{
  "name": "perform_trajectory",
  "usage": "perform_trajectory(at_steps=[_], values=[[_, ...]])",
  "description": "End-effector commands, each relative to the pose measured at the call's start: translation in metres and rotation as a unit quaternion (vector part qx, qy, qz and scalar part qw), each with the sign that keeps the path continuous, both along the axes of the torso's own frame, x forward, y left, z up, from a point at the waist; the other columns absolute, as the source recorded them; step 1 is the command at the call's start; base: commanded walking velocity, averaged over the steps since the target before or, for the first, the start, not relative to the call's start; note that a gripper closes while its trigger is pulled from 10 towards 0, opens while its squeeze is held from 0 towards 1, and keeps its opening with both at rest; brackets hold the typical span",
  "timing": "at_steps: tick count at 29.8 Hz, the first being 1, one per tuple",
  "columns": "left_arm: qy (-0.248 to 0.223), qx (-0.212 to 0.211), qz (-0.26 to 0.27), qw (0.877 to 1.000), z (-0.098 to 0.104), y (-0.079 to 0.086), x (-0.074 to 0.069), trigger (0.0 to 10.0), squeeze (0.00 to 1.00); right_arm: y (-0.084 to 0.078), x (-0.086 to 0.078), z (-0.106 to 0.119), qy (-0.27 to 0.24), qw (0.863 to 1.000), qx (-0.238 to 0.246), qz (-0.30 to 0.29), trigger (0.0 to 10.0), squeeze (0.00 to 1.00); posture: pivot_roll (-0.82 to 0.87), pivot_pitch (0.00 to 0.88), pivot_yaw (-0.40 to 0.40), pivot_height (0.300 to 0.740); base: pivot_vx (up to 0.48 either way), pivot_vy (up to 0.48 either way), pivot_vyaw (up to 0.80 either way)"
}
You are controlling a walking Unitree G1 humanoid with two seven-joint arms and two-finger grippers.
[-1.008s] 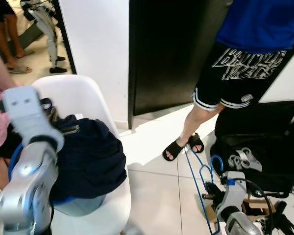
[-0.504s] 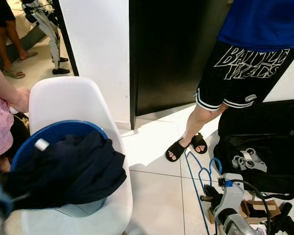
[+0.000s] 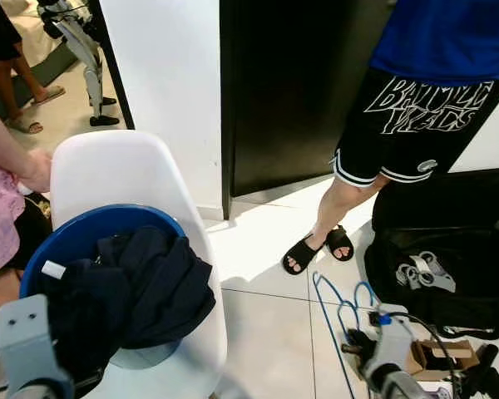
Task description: Hang hanger
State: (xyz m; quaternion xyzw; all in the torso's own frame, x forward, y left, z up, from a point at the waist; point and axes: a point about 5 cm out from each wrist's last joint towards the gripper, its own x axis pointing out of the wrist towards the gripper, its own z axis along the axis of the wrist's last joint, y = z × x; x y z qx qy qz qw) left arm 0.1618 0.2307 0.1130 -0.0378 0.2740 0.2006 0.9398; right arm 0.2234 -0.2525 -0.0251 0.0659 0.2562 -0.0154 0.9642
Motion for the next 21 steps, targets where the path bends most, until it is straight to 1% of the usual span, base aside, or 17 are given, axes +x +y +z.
perform_trajectory(at_steps=[1,2,3,4,6,7,8,9,10,13,14,15,16,17,18,20,21], values=[[0.005,0.005,-0.019,1.000,-0.001,-0.001,0.001,10.0,1.00,-0.007,-0.009,-0.006,0.013,1.000,0.003,-0.010,10.0,0.00,0.06,0.127,-0.013,0.740,0.000,0.000,0.00],[0.005,0.005,-0.019,1.000,-0.001,-0.001,0.001,10.0,1.00,-0.007,-0.009,-0.006,0.013,1.000,0.003,-0.010,10.0,0.00,0.06,0.127,-0.013,0.740,0.000,0.000,0.00],[-0.005,0.004,-0.018,1.000,0.003,-0.003,0.004,10.0,1.00,-0.013,-0.009,-0.006,0.018,1.000,0.002,-0.014,10.0,0.00,0.06,0.130,-0.013,0.740,0.000,0.000,0.00],[-0.010,0.008,-0.021,1.000,0.006,-0.004,0.005,10.0,1.00,-0.014,-0.009,-0.006,0.019,1.000,0.001,-0.015,10.0,0.00,0.06,0.132,-0.013,0.740,0.000,0.000,0.00],[-0.029,0.019,-0.029,0.999,0.016,-0.004,0.010,10.0,1.00,-0.012,-0.009,-0.008,0.022,1.000,0.002,-0.015,10.0,0.00,0.05,0.134,-0.014,0.740,0.000,0.000,0.00],[-0.048,0.024,-0.035,0.998,0.023,-0.006,0.014,10.0,1.00,-0.008,-0.009,-0.010,0.024,1.000,0.002,-0.015,10.0,0.00,0.06,0.135,-0.017,0.740,0.000,0.000,0.00],[-0.048,0.024,-0.035,0.998,0.023,-0.006,0.014,10.0,1.00,-0.008,-0.009,-0.010,0.024,1.000,0.002,-0.015,10.0,0.00,0.06,0.135,-0.017,0.740,0.000,0.000,0.00],[-0.071,0.029,-0.048,0.996,0.031,-0.008,0.019,10.0,1.00,-0.004,-0.009,-0.011,0.025,1.000,0.003,-0.013,10.0,0.00,0.06,0.135,-0.017,0.740,0.000,0.000,0.00],[-0.109,0.037,-0.070,0.991,0.045,-0.013,0.026,10.0,1.00,0.004,-0.008,-0.014,0.026,1.000,0.004,-0.010,10.0,0.00,0.06,0.136,-0.019,0.740,0.000,0.000,0.00],[-0.123,0.040,-0.079,0.988,0.050,-0.014,0.029,10.0,1.00,0.007,-0.008,-0.015,0.026,1.000,0.004,-0.008,10.0,0.00,0.06,0.136,-0.019,0.740,0.000,0.000,0.00],[-0.148,0.049,-0.093,0.983,0.061,-0.017,0.033,10.0,1.00,0.012,-0.008,-0.016,0.027,1.000,0.005,-0.006,10.0,0.00,0.06,0.138,-0.020,0.740,0.000,0.000,0.00],[-0.148,0.049,-0.093,0.983,0.061,-0.017,0.033,10.0,1.00,0.012,-0.008,-0.016,0.027,1.000,0.005,-0.006,10.0,0.00,0.06,0.138,-0.020,0.740,0.000,0.000,0.00],[-0.174,0.051,-0.110,0.977,0.071,-0.022,0.037,10.0,1.00,0.012,-0.009,-0.018,0.029,1.000,0.005,-0.006,10.0,0.00,0.06,0.138,-0.020,0.740,0.000,0.000,0.00],[-0.174,0.051,-0.110,0.977,0.071,-0.022,0.037,10.0,1.00,0.012,-0.009,-0.018,0.029,1.000,0.005,-0.006,10.0,0.00,0.06,0.138,-0.020,0.740,0.000,0.000,0.00],[-0.196,0.049,-0.122,0.972,0.080,-0.027,0.040,10.0,1.00,0.011,-0.010,-0.018,0.031,0.999,0.005,-0.007,10.0,0.00,0.06,0.139,-0.020,0.740,0.000,0.000,0.00],[-0.226,0.046,-0.132,0.964,0.094,-0.032,0.044,10.0,1.00,0.007,-0.011,-0.018,0.034,0.999,0.005,-0.009,10.0,0.00,0.06,0.139,-0.021,0.740,0.000,0.000,0.00],[-0.226,0.046,-0.132,0.964,0.094,-0.032,0.044,10.0,1.00,0.007,-0.011,-0.018,0.034,0.999,0.005,-0.009,10.0,0.00,0.06,0.139,-0.021,0.740,0.000,0.000,0.00]])
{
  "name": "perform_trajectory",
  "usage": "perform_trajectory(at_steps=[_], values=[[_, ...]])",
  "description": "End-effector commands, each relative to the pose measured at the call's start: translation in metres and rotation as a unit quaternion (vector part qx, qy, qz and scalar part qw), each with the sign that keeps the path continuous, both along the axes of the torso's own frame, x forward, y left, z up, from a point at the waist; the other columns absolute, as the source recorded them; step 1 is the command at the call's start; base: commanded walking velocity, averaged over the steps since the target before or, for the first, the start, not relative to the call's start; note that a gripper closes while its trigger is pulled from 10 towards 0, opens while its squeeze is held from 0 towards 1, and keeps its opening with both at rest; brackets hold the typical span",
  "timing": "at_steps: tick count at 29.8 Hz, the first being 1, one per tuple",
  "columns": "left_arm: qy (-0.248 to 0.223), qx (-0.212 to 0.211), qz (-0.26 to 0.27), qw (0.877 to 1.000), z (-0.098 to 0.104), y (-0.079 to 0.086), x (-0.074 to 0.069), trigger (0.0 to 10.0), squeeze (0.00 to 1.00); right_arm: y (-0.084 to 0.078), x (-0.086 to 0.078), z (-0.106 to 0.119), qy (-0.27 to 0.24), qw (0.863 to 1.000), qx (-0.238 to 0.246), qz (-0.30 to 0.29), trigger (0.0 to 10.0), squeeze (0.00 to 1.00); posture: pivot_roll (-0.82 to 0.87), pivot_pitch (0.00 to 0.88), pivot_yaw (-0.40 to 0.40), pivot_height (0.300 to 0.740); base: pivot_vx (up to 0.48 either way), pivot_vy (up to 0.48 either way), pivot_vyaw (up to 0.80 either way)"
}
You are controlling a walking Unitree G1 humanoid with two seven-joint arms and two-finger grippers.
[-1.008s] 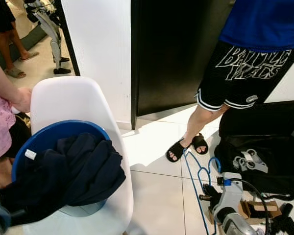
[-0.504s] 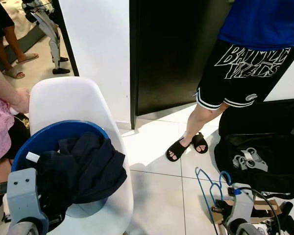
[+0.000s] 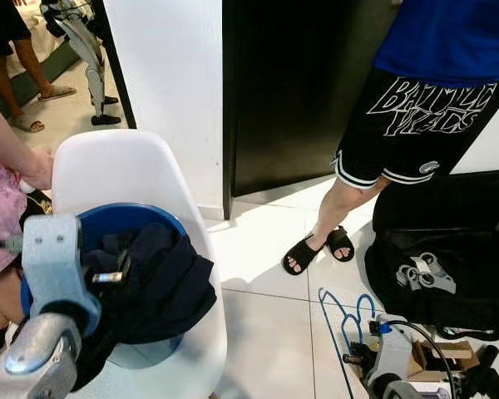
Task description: Hang hanger
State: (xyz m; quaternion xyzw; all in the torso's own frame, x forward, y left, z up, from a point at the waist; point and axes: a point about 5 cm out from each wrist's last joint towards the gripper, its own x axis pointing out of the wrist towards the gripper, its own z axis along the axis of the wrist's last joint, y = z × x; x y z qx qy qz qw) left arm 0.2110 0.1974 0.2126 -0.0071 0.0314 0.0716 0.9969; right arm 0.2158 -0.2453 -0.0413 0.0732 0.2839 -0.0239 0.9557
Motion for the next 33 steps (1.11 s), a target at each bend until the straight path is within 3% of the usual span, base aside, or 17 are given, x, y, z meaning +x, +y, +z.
perform_trajectory(at_steps=[1,6,8,9,11,13,15,17,22,26,29,33], values=[[-0.007,-0.001,0.007,1.000,0.005,0.002,-0.001,10.0,1.00,-0.003,-0.004,-0.002,0.005,1.000,-0.001,-0.002,10.0,0.00,0.05,0.139,-0.022,0.740,0.000,0.000,0.00],[-0.033,-0.013,0.027,0.999,0.017,0.009,0.005,10.0,1.00,-0.011,-0.005,0.000,0.003,1.000,-0.003,-0.004,10.0,0.00,0.05,0.139,-0.022,0.740,0.000,0.000,0.00],[-0.007,-0.056,0.090,0.994,0.004,0.029,0.008,10.0,1.00,-0.014,-0.005,0.002,-0.004,1.000,-0.006,-0.003,10.0,0.00,0.05,0.137,-0.024,0.740,0.000,0.000,0.00],[-0.007,-0.056,0.090,0.994,0.004,0.029,0.008,10.0,1.00,-0.014,-0.005,0.002,-0.004,1.000,-0.006,-0.003,10.0,0.00,0.05,0.137,-0.024,0.740,0.000,0.000,0.00],[0.030,-0.089,0.148,0.984,-0.013,0.051,0.007,10.0,1.00,-0.013,-0.003,0.004,-0.011,1.000,-0.006,-0.001,10.0,0.00,0.05,0.137,-0.025,0.740,0.000,0.000,0.00],[0.030,-0.089,0.148,0.984,-0.013,0.051,0.007,10.0,1.00,-0.013,-0.003,0.004,-0.011,1.000,-0.006,-0.001,10.0,0.00,0.05,0.137,-0.025,0.740,0.000,0.000,0.00],[0.073,-0.137,0.208,0.966,-0.033,0.074,0.006,10.0,1.00,-0.009,0.000,0.005,-0.019,1.000,-0.006,0.003,10.0,0.00,0.04,0.135,-0.022,0.740,0.000,0.000,0.00],[0.108,-0.180,0.242,0.947,-0.050,0.085,0.003,10.0,1.00,-0.008,0.003,0.007,-0.024,1.000,-0.006,0.005,10.0,0.00,0.04,0.135,-0.021,0.740,0.000,0.000,0.00],[0.137,-0.222,0.250,0.932,-0.064,0.085,0.001,10.0,1.00,-0.009,0.004,0.007,-0.025,1.000,-0.006,0.005,10.0,0.00,0.04,0.134,-0.021,0.740,0.000,0.000,0.00],[0.159,-0.274,0.263,0.911,-0.076,0.080,-0.002,10.0,1.00,-0.009,0.001,0.005,-0.021,1.000,-0.006,0.004,10.0,0.00,0.04,0.136,-0.018,0.740,0.000,0.000,0.00],[0.163,-0.284,0.267,0.907,-0.078,0.079,-0.003,10.0,1.00,-0.009,-0.001,0.004,-0.018,1.000,-0.006,0.003,10.0,0.00,0.04,0.136,-0.018,0.740,0.000,0.000,0.00],[0.178,-0.314,0.279,0.890,-0.085,0.078,-0.006,10.0,1.00,-0.009,-0.005,0.001,-0.005,1.000,-0.007,0.001,10.0,0.00,0.04,0.138,-0.021,0.740,0.000,0.000,0.00]])
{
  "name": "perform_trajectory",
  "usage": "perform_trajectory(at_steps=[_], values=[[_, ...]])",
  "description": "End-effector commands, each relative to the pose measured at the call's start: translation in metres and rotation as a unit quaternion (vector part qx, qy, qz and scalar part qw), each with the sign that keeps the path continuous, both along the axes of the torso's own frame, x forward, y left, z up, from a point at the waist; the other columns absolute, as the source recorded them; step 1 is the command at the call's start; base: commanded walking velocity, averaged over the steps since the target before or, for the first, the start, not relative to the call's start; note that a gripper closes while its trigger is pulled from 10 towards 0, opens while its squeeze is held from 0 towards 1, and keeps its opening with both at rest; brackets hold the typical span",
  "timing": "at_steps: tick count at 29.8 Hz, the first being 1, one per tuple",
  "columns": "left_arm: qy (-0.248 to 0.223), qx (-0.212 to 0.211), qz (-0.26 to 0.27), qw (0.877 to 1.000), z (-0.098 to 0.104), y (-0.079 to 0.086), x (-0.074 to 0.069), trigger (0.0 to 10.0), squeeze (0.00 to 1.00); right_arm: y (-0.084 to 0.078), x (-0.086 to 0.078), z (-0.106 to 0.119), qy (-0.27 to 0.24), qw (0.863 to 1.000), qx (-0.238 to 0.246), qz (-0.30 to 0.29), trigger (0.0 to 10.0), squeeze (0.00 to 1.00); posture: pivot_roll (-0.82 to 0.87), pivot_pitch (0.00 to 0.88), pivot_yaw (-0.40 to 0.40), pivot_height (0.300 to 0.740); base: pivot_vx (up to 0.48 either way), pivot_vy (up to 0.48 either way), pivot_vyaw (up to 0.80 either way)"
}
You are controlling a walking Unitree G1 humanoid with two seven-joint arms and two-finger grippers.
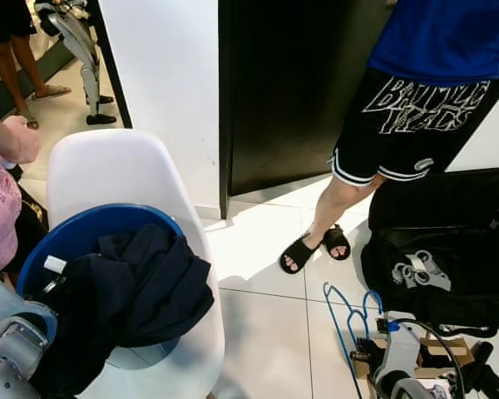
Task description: Hang hanger
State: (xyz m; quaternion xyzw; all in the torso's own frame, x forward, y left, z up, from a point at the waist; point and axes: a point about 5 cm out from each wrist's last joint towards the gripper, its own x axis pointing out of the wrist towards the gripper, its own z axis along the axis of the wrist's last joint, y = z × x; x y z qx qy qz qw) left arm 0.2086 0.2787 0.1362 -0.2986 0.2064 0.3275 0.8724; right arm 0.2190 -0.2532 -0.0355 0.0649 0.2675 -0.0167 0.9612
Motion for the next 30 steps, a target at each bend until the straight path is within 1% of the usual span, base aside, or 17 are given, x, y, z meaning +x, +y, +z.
perform_trajectory(at_steps=[1,4,5,6,7,9,12,13,14,15,17,18,21,23,24,26,30], values=[[0.016,-0.024,0.007,1.000,-0.008,-0.003,-0.004,10.0,1.00,-0.001,-0.008,-0.005,0.013,1.000,-0.001,-0.007,10.0,0.00,0.04,0.138,-0.021,0.740,0.000,0.000,0.00],[0.019,-0.030,0.009,0.999,-0.009,-0.003,-0.004,10.0,1.00,-0.002,-0.008,-0.006,0.015,1.000,-0.001,-0.007,10.0,0.00,0.04,0.138,-0.021,0.740,0.000,0.000,0.00],[0.019,-0.021,0.015,0.999,-0.008,0.000,-0.006,10.0,1.00,-0.002,-0.008,-0.005,0.016,1.000,-0.001,-0.008,10.0,0.00,0.04,0.140,-0.023,0.740,0.000,0.000,0.00],[0.017,0.005,0.018,1.000,-0.002,0.007,-0.007,10.0,1.00,-0.003,-0.008,-0.005,0.017,1.000,-0.002,-0.009,10.0,0.00,0.04,0.140,-0.023,0.740,0.000,0.000,0.00],[0.017,0.005,0.018,1.000,-0.002,0.007,-0.007,10.0,1.00,-0.003,-0.008,-0.005,0.017,1.000,-0.002,-0.009,10.0,0.00,0.04,0.140,-0.023,0.740,0.000,0.000,0.00],[0.014,0.037,0.026,0.999,0.007,0.020,-0.008,10.0,1.00,-0.003,-0.007,-0.005,0.020,1.000,-0.003,-0.009,10.0,0.00,0.04,0.142,-0.026,0.740,0.000,0.000,0.00],[0.014,0.049,0.026,0.998,0.010,0.025,-0.008,10.0,1.00,-0.002,-0.007,-0.006,0.022,1.000,-0.003,-0.009,10.0,0.00,0.05,0.144,-0.028,0.740,0.000,0.000,0.00],[0.024,0.056,0.026,0.998,0.009,0.033,-0.011,10.0,1.00,0.000,-0.008,-0.008,0.027,1.000,-0.003,-0.009,10.0,0.00,0.05,0.142,-0.028,0.740,0.000,0.000,0.00],[0.033,0.066,0.021,0.997,0.008,0.039,-0.014,10.0,0.00,0.001,-0.009,-0.009,0.030,0.999,-0.002,-0.010,10.0,0.00,0.05,0.144,-0.028,0.740,0.000,0.000,0.00],[0.046,0.086,0.013,0.995,0.007,0.045,-0.018,10.0,0.00,0.002,-0.010,-0.010,0.032,0.999,-0.002,-0.010,10.0,0.00,0.05,0.144,-0.029,0.740,0.000,0.000,0.00],[0.046,0.086,0.013,0.995,0.007,0.045,-0.018,10.0,0.00,0.002,-0.010,-0.010,0.032,0.999,-0.002,-0.010,10.0,0.00,0.05,0.144,-0.029,0.740,0.000,0.000,0.00],[0.058,0.089,0.014,0.994,0.004,0.049,-0.022,10.0,0.00,0.003,-0.010,-0.010,0.033,0.999,-0.002,-0.010,10.0,0.00,0.04,0.147,-0.028,0.740,0.000,0.000,0.00],[0.067,0.092,0.010,0.993,0.001,0.051,-0.026,10.0,0.00,0.003,-0.009,-0.010,0.033,0.999,-0.002,-0.010,10.0,0.00,0.04,0.146,-0.029,0.740,0.000,0.000,0.00],[0.094,0.075,0.005,0.993,-0.010,0.054,-0.036,10.0,0.00,0.004,-0.003,-0.006,0.028,1.000,-0.003,-0.009,10.0,0.00,0.04,0.145,-0.030,0.740,0.000,0.000,0.00],[0.094,0.075,0.005,0.993,-0.010,0.054,-0.036,10.0,0.00,0.004,-0.003,-0.006,0.028,1.000,-0.003,-0.009,10.0,0.00,0.04,0.145,-0.030,0.740,0.000,0.000,0.00],[0.116,0.058,-0.018,0.991,-0.021,0.052,-0.042,10.0,0.00,0.002,0.004,-0.001,0.017,1.000,-0.004,-0.006,10.0,0.00,0.04,0.150,-0.034,0.740,0.000,0.000,0.00],[0.122,0.041,-0.033,0.991,-0.030,0.047,-0.044,10.0,0.00,-0.002,0.006,0.002,0.011,1.000,-0.005,-0.004,10.0,0.00,0.04,0.148,-0.036,0.740,0.000,0.000,0.00]])
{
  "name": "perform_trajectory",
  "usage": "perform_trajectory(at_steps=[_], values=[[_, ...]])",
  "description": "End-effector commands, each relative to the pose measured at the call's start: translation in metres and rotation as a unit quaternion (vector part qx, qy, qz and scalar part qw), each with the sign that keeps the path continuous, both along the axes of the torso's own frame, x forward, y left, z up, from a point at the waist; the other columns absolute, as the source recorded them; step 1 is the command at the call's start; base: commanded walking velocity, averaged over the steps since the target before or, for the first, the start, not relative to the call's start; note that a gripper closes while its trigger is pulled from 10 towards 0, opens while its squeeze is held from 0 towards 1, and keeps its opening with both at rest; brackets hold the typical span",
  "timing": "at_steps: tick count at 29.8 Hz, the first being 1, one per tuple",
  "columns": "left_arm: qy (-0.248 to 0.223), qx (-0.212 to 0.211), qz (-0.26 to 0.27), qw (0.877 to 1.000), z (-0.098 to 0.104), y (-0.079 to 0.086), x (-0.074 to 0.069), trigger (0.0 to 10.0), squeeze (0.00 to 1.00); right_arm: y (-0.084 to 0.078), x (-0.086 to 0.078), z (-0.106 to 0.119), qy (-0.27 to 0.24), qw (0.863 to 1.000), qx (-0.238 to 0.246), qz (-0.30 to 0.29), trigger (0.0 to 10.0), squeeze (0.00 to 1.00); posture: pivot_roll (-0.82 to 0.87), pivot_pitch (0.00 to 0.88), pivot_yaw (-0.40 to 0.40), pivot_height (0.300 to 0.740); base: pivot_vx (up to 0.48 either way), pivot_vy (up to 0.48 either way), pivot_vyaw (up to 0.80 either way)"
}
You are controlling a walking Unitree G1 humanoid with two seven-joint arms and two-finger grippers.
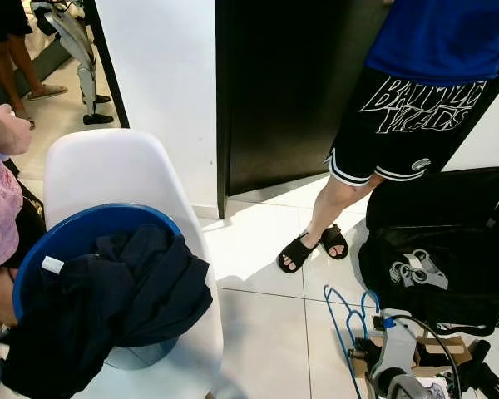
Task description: Hang hanger
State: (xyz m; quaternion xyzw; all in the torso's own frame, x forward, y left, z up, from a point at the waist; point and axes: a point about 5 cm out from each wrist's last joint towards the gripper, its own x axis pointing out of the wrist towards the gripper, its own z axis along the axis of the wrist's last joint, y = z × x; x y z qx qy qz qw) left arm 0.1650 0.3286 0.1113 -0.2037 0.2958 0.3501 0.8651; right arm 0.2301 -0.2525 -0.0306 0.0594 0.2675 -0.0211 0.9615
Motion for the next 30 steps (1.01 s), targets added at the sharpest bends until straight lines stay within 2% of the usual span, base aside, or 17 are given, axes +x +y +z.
perform_trajectory(at_steps=[1,5,11,20,21,22,30], values=[[0.006,-0.027,-0.018,0.999,-0.008,-0.007,0.001,10.0,0.00,-0.004,-0.005,-0.002,0.009,1.000,0.000,-0.002,10.0,0.00,0.04,0.149,-0.036,0.740,0.000,0.000,0.00],[0.005,-0.053,-0.042,0.998,-0.015,-0.018,0.005,10.0,0.00,-0.012,-0.012,-0.003,0.011,1.000,-0.001,-0.005,10.0,0.00,0.03,0.147,-0.036,0.740,0.000,0.000,0.00],[-0.003,-0.066,-0.072,0.995,-0.017,-0.029,0.012,10.0,0.00,-0.019,-0.025,-0.009,0.026,1.000,-0.001,-0.013,10.0,0.00,0.03,0.144,-0.037,0.740,0.000,0.000,0.00],[-0.005,-0.079,-0.091,0.993,-0.020,-0.037,0.013,10.0,0.00,-0.020,-0.029,-0.011,0.031,0.999,-0.002,-0.014,10.0,0.00,0.03,0.144,-0.036,0.740,0.000,0.000,0.00],[-0.004,-0.082,-0.091,0.993,-0.021,-0.038,0.012,7.0,0.00,-0.022,-0.028,-0.009,0.029,0.999,-0.003,-0.013,10.0,0.00,0.03,0.145,-0.036,0.740,0.000,0.000,0.00],[-0.006,-0.081,-0.090,0.993,-0.021,-0.038,0.011,0.0,0.00,-0.023,-0.025,-0.007,0.027,1.000,-0.004,-0.012,10.0,0.00,0.03,0.144,-0.038,0.740,0.000,0.000,0.00],[-0.017,-0.070,-0.088,0.993,-0.017,-0.036,0.013,0.0,0.00,-0.019,-0.023,-0.008,0.030,1.000,-0.004,-0.009,10.0,0.00,0.03,0.140,-0.039,0.740,0.000,0.000,0.00]])
